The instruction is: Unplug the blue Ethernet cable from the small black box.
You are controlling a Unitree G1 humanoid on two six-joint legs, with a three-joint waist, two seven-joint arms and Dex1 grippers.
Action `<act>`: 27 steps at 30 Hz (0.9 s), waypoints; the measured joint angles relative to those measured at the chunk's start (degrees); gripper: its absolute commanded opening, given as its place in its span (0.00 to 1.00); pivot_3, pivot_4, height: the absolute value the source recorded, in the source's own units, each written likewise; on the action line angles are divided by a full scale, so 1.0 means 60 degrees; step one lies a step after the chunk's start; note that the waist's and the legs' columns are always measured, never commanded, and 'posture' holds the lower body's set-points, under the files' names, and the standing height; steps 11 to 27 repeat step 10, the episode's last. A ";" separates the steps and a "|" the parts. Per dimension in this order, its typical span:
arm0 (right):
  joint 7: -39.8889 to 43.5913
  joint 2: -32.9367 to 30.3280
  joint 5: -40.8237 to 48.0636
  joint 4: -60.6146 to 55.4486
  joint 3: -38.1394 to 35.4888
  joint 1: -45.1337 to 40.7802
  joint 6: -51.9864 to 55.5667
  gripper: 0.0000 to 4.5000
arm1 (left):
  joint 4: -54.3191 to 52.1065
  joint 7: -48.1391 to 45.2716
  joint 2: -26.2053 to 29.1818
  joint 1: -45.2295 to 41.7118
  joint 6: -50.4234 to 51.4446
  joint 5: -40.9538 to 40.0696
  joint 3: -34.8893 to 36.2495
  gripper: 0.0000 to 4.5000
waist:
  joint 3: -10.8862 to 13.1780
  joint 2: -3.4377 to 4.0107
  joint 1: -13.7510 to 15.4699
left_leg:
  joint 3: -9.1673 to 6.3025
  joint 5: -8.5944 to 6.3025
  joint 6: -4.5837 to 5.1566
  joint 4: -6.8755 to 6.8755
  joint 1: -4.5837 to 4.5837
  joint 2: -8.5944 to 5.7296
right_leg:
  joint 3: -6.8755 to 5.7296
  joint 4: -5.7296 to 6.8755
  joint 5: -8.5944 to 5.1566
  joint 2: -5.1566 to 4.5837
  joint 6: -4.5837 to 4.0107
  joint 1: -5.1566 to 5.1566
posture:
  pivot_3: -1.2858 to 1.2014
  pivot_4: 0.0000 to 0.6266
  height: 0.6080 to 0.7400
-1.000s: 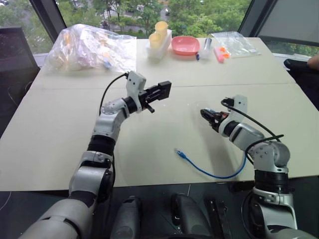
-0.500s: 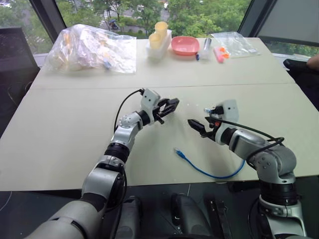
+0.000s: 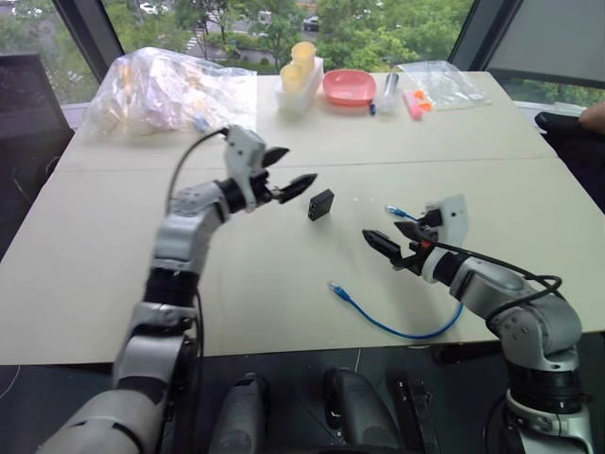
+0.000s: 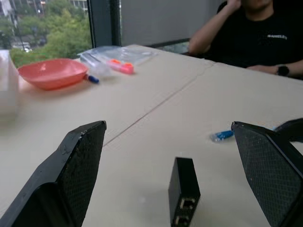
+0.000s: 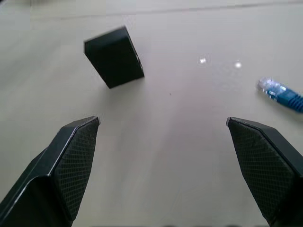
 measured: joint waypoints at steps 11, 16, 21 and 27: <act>0.1137 -0.0463 -0.0484 -0.0332 -0.1142 0.1561 -0.2195 1.00 | -0.4341 0.1122 0.1567 0.4069 0.3634 -0.1679 0.1375 0.99 | 0.0000 -0.0001 0.0069 | 0.0006 -0.0001 -0.0003 0.0012 0.0023 0.0000 | 0.0004 0.0000 -0.0028 -0.0007 -0.0032 0.0021 | 0.52 0.24 1.00; 0.1137 -0.0463 -0.0484 -0.0332 -0.1142 0.1561 -0.2195 1.00 | -0.4341 0.1122 0.1567 0.4069 0.3634 -0.1679 0.1375 0.99 | 0.0000 -0.0001 0.0069 | 0.0006 -0.0001 -0.0003 0.0012 0.0023 0.0000 | 0.0004 0.0000 -0.0028 -0.0007 -0.0032 0.0021 | 0.52 0.24 1.00; 0.1137 -0.0463 -0.0484 -0.0332 -0.1142 0.1561 -0.2195 1.00 | -0.4341 0.1122 0.1567 0.4069 0.3634 -0.1679 0.1375 0.99 | 0.0000 -0.0001 0.0069 | 0.0006 -0.0001 -0.0003 0.0012 0.0023 0.0000 | 0.0004 0.0000 -0.0028 -0.0007 -0.0032 0.0021 | 0.52 0.24 1.00; 0.1137 -0.0463 -0.0484 -0.0332 -0.1142 0.1561 -0.2195 1.00 | -0.4341 0.1122 0.1567 0.4069 0.3634 -0.1679 0.1375 0.99 | 0.0000 -0.0001 0.0069 | 0.0006 -0.0001 -0.0003 0.0012 0.0023 0.0000 | 0.0004 0.0000 -0.0028 -0.0007 -0.0032 0.0021 | 0.52 0.24 1.00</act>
